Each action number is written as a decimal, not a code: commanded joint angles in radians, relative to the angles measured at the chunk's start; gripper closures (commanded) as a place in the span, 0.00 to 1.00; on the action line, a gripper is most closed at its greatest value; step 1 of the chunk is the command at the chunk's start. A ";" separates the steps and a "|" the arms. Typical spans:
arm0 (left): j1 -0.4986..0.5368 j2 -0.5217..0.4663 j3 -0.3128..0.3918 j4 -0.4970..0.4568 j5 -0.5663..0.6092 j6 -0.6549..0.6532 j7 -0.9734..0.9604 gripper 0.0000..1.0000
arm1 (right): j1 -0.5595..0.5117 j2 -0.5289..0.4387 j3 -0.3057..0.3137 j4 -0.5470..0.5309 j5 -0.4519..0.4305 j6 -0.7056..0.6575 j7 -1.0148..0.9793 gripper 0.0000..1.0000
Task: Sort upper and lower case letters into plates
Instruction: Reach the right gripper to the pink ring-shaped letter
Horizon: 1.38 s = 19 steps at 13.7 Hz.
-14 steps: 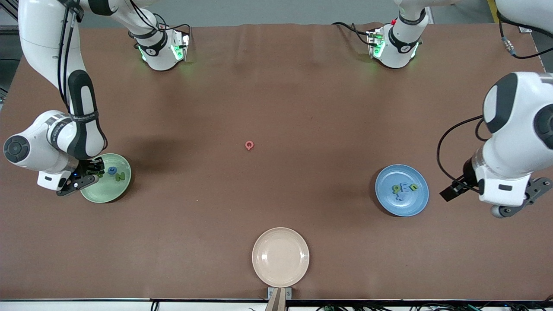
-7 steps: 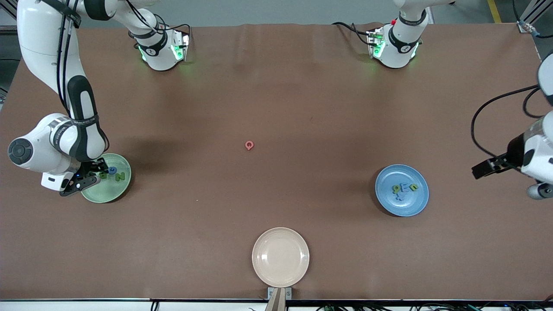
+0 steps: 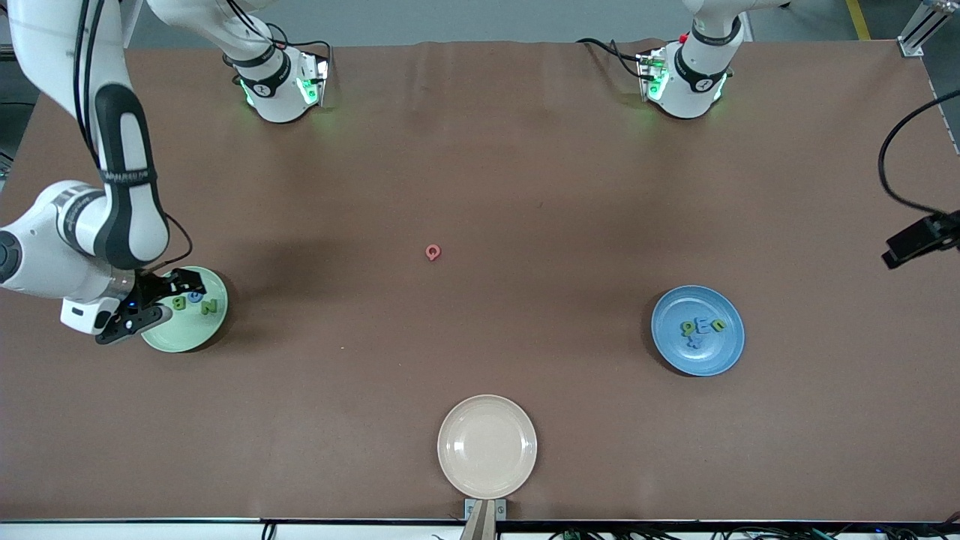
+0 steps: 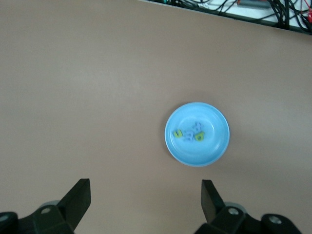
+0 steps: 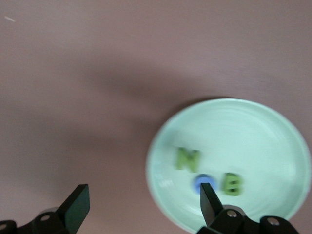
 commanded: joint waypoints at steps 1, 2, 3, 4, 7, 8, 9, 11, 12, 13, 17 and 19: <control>-0.086 -0.086 0.082 -0.094 -0.034 -0.009 0.029 0.00 | 0.102 -0.078 -0.003 -0.044 -0.002 -0.065 0.226 0.00; -0.095 -0.104 0.097 -0.121 -0.034 -0.006 0.030 0.00 | 0.143 -0.088 -0.001 -0.047 -0.002 -0.093 0.321 0.00; -0.106 -0.117 0.128 -0.127 -0.043 -0.006 0.032 0.00 | 0.192 -0.099 -0.001 -0.053 -0.002 -0.097 0.411 0.00; -0.130 -0.126 0.146 -0.130 -0.049 -0.006 0.052 0.00 | 0.251 -0.113 0.001 -0.061 -0.002 -0.096 0.503 0.00; -0.143 -0.163 0.143 -0.187 -0.050 -0.008 0.069 0.00 | 0.438 -0.122 -0.001 -0.061 -0.002 -0.081 0.807 0.00; -0.146 -0.166 0.145 -0.191 -0.050 -0.003 0.070 0.00 | 0.495 -0.119 -0.001 -0.061 -0.002 -0.061 0.886 0.00; -0.147 -0.166 0.154 -0.184 -0.050 -0.001 0.081 0.00 | 0.541 -0.113 0.002 -0.063 -0.001 -0.030 0.967 0.00; -0.134 -0.164 0.154 -0.185 -0.050 -0.011 0.098 0.00 | 0.630 -0.102 0.004 -0.064 0.004 0.033 1.085 0.00; -0.130 -0.161 0.154 -0.184 -0.050 -0.011 0.098 0.00 | 0.671 -0.080 0.004 -0.067 0.004 0.078 1.149 0.00; -0.124 -0.157 0.156 -0.179 -0.050 -0.008 0.102 0.00 | 0.713 -0.061 0.005 -0.073 0.006 0.121 1.199 0.00; -0.117 -0.141 0.157 -0.182 -0.058 -0.008 0.147 0.00 | 0.799 0.045 0.007 -0.073 0.012 0.249 1.264 0.00; -0.117 -0.140 0.157 -0.188 -0.058 -0.014 0.159 0.00 | 0.826 0.104 0.014 -0.070 0.054 0.300 1.271 0.00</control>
